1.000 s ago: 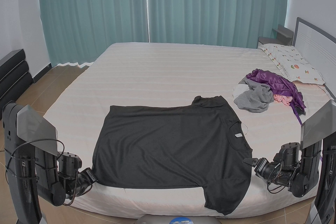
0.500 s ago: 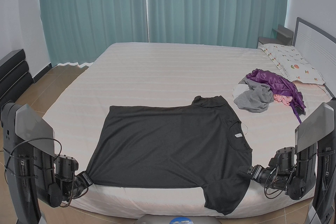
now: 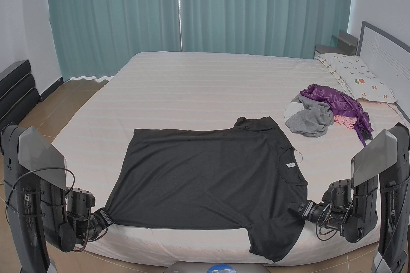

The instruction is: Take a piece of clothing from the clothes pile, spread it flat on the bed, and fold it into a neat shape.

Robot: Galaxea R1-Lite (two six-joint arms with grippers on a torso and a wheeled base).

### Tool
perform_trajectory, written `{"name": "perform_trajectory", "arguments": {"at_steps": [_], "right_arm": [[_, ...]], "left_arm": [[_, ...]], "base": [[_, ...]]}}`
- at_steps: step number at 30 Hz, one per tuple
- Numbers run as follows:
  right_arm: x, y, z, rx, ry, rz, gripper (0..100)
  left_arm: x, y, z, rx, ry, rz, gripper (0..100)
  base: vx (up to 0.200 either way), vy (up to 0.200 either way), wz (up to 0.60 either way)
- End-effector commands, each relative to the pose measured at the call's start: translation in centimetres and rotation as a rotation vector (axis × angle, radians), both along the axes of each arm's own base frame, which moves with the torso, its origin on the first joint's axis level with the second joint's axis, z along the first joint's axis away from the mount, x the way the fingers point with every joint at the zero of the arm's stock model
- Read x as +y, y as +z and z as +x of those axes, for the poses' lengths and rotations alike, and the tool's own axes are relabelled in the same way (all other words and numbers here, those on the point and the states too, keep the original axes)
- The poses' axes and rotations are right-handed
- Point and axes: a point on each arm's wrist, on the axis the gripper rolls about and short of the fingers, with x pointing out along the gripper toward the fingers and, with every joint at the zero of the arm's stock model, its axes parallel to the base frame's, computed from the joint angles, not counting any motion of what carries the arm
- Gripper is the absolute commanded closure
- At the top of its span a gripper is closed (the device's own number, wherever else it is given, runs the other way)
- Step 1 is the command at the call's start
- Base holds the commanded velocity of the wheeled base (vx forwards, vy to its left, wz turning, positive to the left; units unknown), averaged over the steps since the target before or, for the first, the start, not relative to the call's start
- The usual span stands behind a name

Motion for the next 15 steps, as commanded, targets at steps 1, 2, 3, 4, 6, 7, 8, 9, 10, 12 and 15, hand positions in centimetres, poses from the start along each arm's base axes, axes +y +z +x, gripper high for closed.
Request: {"name": "perform_trajectory", "arguments": {"at_steps": [1, 2, 3, 4, 6, 7, 8, 9, 10, 12, 15], "right_arm": [[0.1, -0.3, 1.0, -0.027, -0.002, 0.003, 100], [0.1, -0.3, 0.9, -0.025, -0.001, 0.001, 100], [0.1, -0.3, 1.0, -0.026, -0.003, 0.003, 100], [0.1, -0.2, 1.1, -0.029, -0.005, 0.001, 100], [-0.1, 0.0, 1.4, -0.047, -0.014, 0.005, 100], [-0.2, 0.2, 1.7, -0.059, -0.022, 0.008, 100], [-0.2, 0.2, 1.7, -0.059, -0.022, 0.008, 100], [-0.4, 0.5, 2.2, -0.084, -0.032, 0.011, 100], [-0.7, 0.5, 2.5, -0.096, -0.042, 0.012, 100], [-1.0, 0.6, 3.0, -0.115, -0.049, 0.007, 100], [-1.0, 0.7, 3.5, -0.137, -0.043, -0.001, 100]], "left_arm": [[0.1, -0.1, 0.0, 0.003, 0.004, -0.002, 100], [0.1, -0.1, 0.0, 0.003, 0.004, -0.002, 100], [0.1, -0.1, 0.0, 0.003, 0.003, -0.001, 100], [0.1, -0.1, 0.1, 0.002, 0.004, -0.003, 100], [0.1, -0.1, 0.0, 0.003, 0.004, -0.002, 100], [0.1, -0.1, 0.0, 0.003, 0.004, -0.002, 100], [0.1, -0.1, 0.0, 0.003, 0.004, -0.002, 100], [0.1, -0.1, 0.0, 0.003, 0.003, -0.004, 100], [0.1, -0.1, 0.1, 0.002, 0.003, -0.002, 100], [0.1, -0.1, 0.1, 0.002, 0.003, -0.004, 100], [0.0, -0.1, 0.1, 0.002, 0.001, -0.004, 100]], "base": [[0.000, 0.000, 0.00], [0.000, 0.000, 0.00], [0.000, 0.000, 0.00], [0.000, 0.000, 0.00], [0.000, 0.000, 0.00], [0.000, 0.000, 0.00], [0.000, 0.000, 0.00], [0.000, 0.000, 0.00], [0.000, 0.000, 0.00], [0.000, 0.000, 0.00], [0.000, 0.000, 0.00]]}}
